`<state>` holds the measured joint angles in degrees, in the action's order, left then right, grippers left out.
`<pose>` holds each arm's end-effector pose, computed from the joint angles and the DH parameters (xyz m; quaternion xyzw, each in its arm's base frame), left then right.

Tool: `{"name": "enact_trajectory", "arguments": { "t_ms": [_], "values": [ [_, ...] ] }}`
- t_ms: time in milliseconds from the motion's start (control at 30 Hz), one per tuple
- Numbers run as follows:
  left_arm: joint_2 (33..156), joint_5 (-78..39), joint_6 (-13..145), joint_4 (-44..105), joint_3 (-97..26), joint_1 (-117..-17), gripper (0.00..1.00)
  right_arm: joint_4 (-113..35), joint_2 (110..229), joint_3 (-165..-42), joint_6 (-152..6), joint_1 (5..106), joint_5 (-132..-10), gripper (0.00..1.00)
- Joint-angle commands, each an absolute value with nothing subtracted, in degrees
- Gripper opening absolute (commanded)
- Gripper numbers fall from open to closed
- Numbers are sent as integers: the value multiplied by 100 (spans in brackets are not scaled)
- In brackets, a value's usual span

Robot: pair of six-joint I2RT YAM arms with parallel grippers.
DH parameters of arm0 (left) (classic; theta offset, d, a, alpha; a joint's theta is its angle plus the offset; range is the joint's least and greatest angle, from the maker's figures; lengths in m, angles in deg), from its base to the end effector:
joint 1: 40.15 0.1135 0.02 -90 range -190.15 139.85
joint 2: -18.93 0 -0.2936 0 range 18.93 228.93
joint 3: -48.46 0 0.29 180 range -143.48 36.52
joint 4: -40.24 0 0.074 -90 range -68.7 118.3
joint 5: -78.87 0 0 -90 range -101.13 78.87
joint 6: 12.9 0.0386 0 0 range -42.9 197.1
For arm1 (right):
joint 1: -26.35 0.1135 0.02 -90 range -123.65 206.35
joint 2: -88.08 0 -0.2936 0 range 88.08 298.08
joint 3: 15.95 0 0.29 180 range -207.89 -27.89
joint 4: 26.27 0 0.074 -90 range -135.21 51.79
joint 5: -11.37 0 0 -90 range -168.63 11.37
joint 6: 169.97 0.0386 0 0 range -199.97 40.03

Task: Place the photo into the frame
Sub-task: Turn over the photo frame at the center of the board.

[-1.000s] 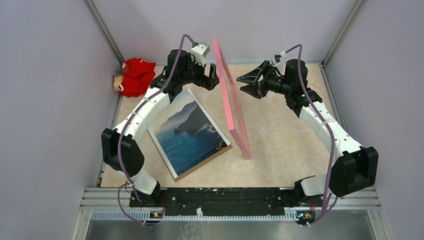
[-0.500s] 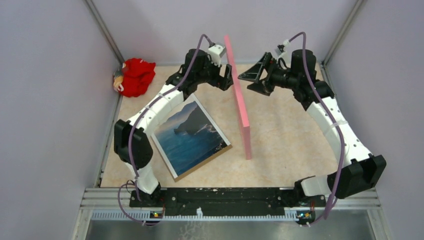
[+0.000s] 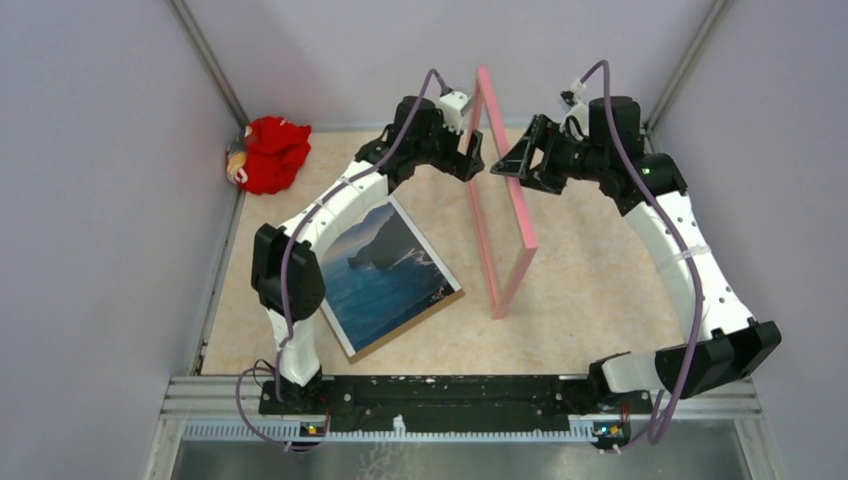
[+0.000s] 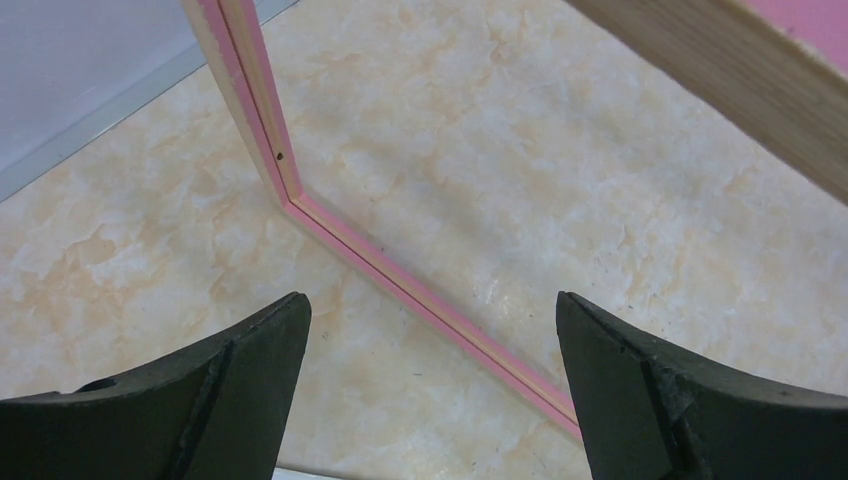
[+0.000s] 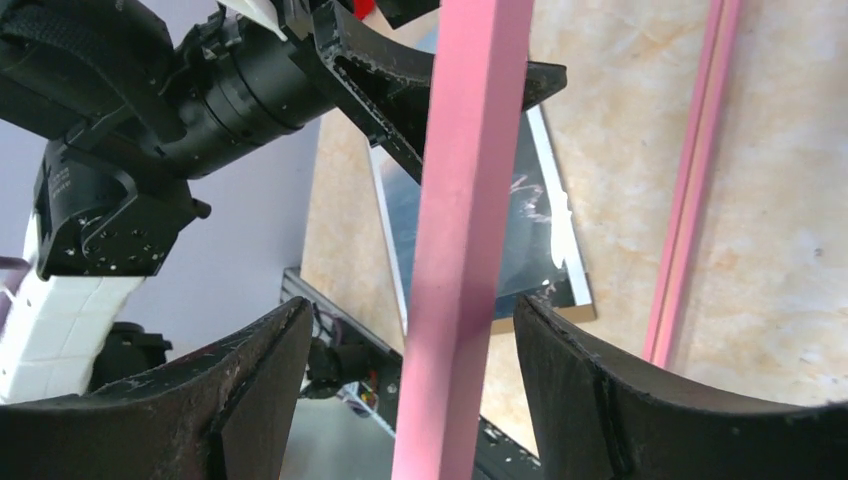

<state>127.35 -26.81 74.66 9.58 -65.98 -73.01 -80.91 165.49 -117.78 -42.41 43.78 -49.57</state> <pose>0.4162 -0.2813 0.3761 0.2898 0.7853 -0.2716 0.4749 0.2932 0.1117 0.4657 0.0236 0.8482 0.4157 0.3275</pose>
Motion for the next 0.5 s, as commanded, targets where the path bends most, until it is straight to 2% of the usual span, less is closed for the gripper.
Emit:
{"name": "enact_trajectory", "arguments": {
  "t_ms": [0, 133, 267, 467],
  "values": [
    [12859, -2602, 7507, 845, -6977, -7380, 99, -8676, 16460, -12389, -4809, 4315, -5481, 71],
    [12830, -2416, 7586, 741, -6977, -7374, 99, -9198, 16539, -12660, -5095, 4315, -6065, 60],
    [12694, -2169, 7656, 598, -6771, -7343, 99, -9411, 16534, -12682, -5324, 4312, -6424, 55],
    [12434, -2141, 7657, 616, -6277, -7257, 99, -9557, 16553, -12621, -5482, 4316, -6563, 55]
  ]
}}
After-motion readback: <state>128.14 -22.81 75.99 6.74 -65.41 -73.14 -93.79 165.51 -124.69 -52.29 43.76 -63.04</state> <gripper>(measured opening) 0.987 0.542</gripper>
